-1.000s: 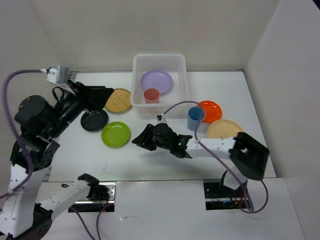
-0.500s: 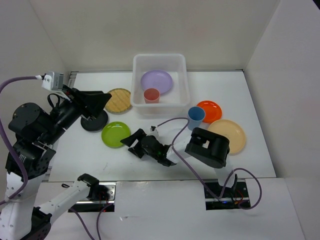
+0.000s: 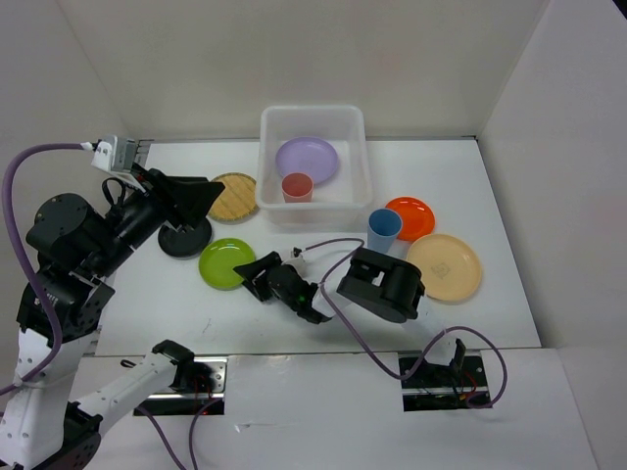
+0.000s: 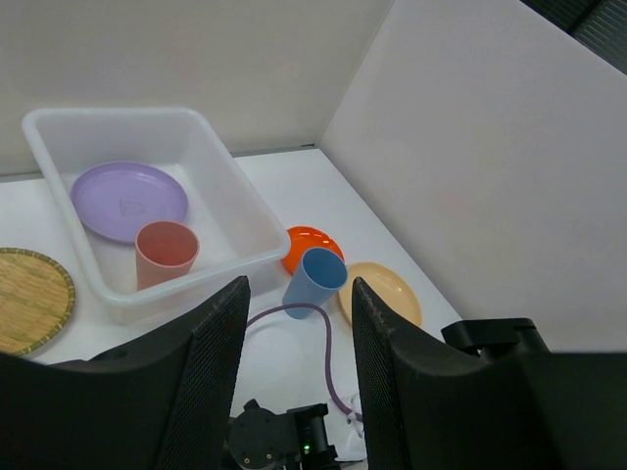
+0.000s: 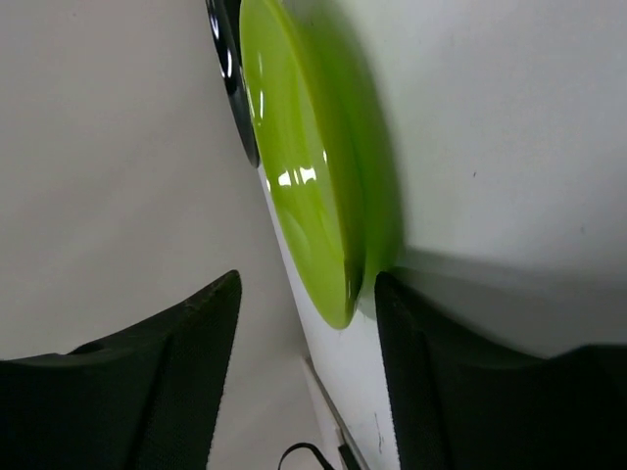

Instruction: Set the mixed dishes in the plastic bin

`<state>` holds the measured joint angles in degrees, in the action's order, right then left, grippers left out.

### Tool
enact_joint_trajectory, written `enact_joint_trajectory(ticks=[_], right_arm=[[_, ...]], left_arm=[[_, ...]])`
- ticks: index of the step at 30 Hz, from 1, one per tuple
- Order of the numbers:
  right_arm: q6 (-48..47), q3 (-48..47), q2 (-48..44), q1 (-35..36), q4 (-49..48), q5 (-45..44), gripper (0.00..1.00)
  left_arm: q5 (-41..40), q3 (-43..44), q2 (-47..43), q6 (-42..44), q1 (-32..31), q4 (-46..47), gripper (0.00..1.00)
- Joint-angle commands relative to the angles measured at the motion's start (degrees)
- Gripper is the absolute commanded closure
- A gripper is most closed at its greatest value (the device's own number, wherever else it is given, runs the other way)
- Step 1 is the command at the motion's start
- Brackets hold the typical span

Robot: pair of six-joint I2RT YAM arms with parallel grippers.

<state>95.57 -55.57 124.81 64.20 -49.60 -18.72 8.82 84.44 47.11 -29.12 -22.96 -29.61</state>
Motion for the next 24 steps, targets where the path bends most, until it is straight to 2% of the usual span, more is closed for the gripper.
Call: enact_joint_trajectory(ticks=[1, 3, 5, 6, 7, 9, 10, 13, 14, 17, 23, 24], right_arm=[[-0.1, -2.1, 2.7, -0.7, 1.0, -2.9, 0.41], [-0.1, -2.8, 2.7, -1.2, 1.0, -2.9, 0.45], [-0.1, -4.1, 2.7, -1.7, 2.5, -2.4, 0.74], [-0.6, -4.1, 2.7, -1.7, 3.5, -2.4, 0.84], [-0.6, -4.6, 2.7, -1.7, 3.5, -1.9, 0.87], [-0.6, -4.6, 3.2, -2.3, 4.1, -1.2, 0.76], [-0.6, -5.2, 3.2, -2.3, 4.1, -0.7, 0.58], [-0.1, -5.2, 3.8, -2.9, 4.1, -0.2, 0.48], [-0.1, -5.7, 3.8, -2.9, 4.1, -0.2, 0.51], [-0.1, -6.2, 3.8, -2.9, 5.4, -0.2, 0.75], [-0.7, -6.7, 3.2, -2.9, 7.3, 0.4, 1.0], [-1.3, -6.7, 3.2, -2.9, 7.3, 1.0, 1.0]], left_arm=[[0.8, 0.9, -0.3, -0.8, 0.3, 1.3, 0.46], [0.8, 0.9, -0.3, -0.8, 0.3, 1.3, 0.46], [0.8, 0.9, -0.3, -0.8, 0.3, 1.3, 0.46], [0.8, 0.9, -0.3, -0.8, 0.3, 1.3, 0.46], [0.8, 0.9, -0.3, -0.8, 0.3, 1.3, 0.46], [0.8, 0.9, -0.3, -0.8, 0.3, 1.3, 0.46], [0.8, 0.9, -0.3, -0.8, 0.3, 1.3, 0.46], [0.8, 0.9, -0.3, -0.8, 0.3, 1.3, 0.46], [0.8, 0.9, -0.3, -0.8, 0.3, 1.3, 0.46], [0.8, 0.9, -0.3, -0.8, 0.3, 1.3, 0.46], [0.8, 0.9, -0.3, -0.8, 0.3, 1.3, 0.46], [0.8, 0.9, -0.3, -0.8, 0.3, 1.3, 0.46]])
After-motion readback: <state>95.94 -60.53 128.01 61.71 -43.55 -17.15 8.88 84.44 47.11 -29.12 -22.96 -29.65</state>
